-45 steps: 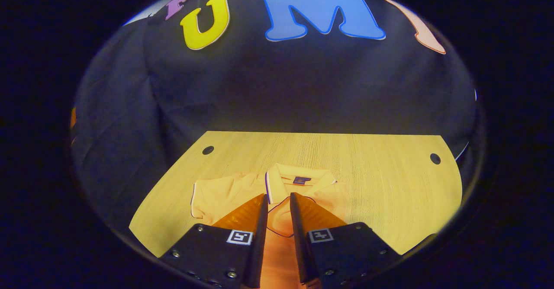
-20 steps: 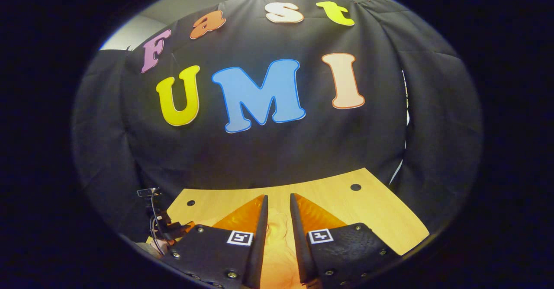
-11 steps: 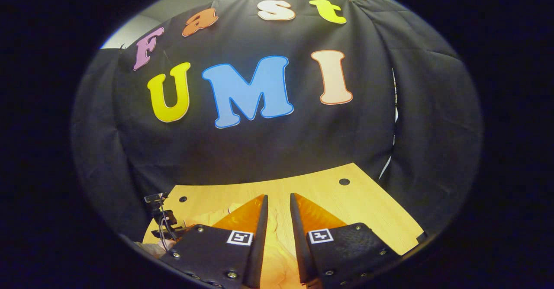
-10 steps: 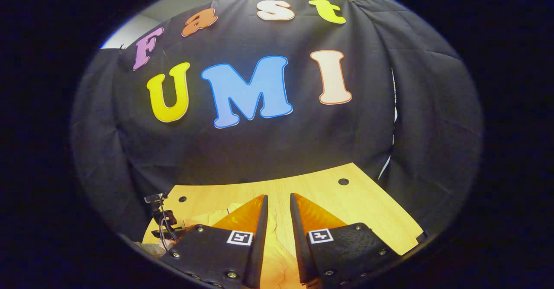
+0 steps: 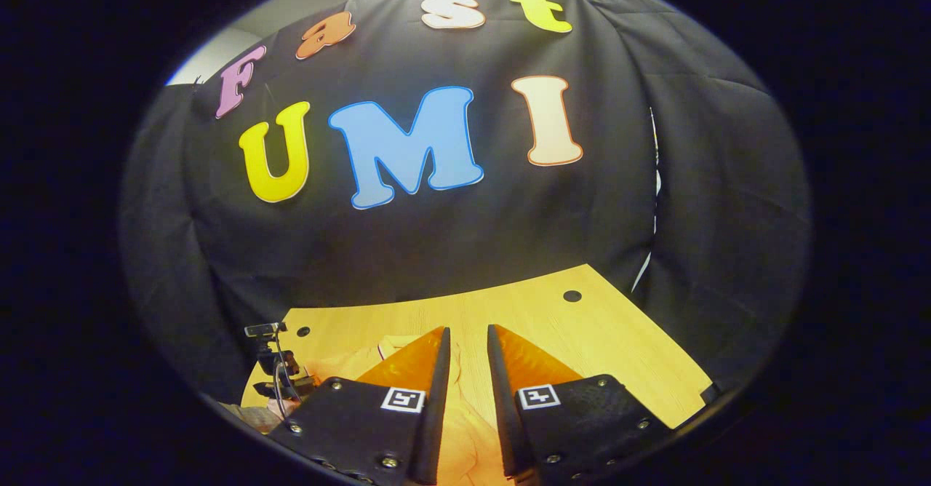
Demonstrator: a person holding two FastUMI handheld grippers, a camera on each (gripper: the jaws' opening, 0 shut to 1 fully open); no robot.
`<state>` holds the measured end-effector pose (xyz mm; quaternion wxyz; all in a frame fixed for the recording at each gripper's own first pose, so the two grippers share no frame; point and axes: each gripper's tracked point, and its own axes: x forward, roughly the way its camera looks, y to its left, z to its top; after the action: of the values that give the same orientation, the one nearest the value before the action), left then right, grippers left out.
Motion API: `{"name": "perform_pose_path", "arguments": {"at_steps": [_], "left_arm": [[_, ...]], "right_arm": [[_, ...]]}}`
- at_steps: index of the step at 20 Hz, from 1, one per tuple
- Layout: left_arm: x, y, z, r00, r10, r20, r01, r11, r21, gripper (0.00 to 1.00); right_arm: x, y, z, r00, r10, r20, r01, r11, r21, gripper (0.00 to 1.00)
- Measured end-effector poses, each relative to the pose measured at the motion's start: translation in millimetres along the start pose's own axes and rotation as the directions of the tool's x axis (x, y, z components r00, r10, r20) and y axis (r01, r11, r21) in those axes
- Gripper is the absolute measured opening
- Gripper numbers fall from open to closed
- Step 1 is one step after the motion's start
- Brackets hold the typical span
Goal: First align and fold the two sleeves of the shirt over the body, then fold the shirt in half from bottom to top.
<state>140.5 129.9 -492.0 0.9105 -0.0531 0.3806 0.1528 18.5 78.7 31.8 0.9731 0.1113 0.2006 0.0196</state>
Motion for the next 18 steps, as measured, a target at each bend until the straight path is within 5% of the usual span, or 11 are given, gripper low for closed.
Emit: {"name": "perform_pose_path", "arguments": {"at_steps": [1,2,6,11,18], "left_arm": [[-2,-1,0,1.000,0.006,-0.005,-0.006,1.000,0.009,0.22],[-1,-2,2,1.000,0.012,-0.005,-0.012,1.000,0.018,0.06],[-6,-25,16,1.000,-0.012,0.011,0.011,0.995,0.102,0.06],[-34,-99,56,0.985,-0.140,0.104,0.116,0.971,0.207,0.06],[-69,-217,46,0.943,-0.320,0.091,0.279,0.910,0.308,0.06]], "right_arm": [[0,1,0,1.000,0.001,-0.002,-0.001,1.000,0.001,0.33],[0,-1,-1,1.000,0.000,-0.003,0.000,1.000,0.001,0.33],[-1,-4,-3,1.000,-0.008,-0.006,0.008,1.000,0.010,0.33],[-3,-12,-10,1.000,-0.020,-0.012,0.020,0.999,0.039,0.32],[-13,-32,-15,0.998,-0.059,-0.012,0.059,0.996,0.064,0.33]]}}
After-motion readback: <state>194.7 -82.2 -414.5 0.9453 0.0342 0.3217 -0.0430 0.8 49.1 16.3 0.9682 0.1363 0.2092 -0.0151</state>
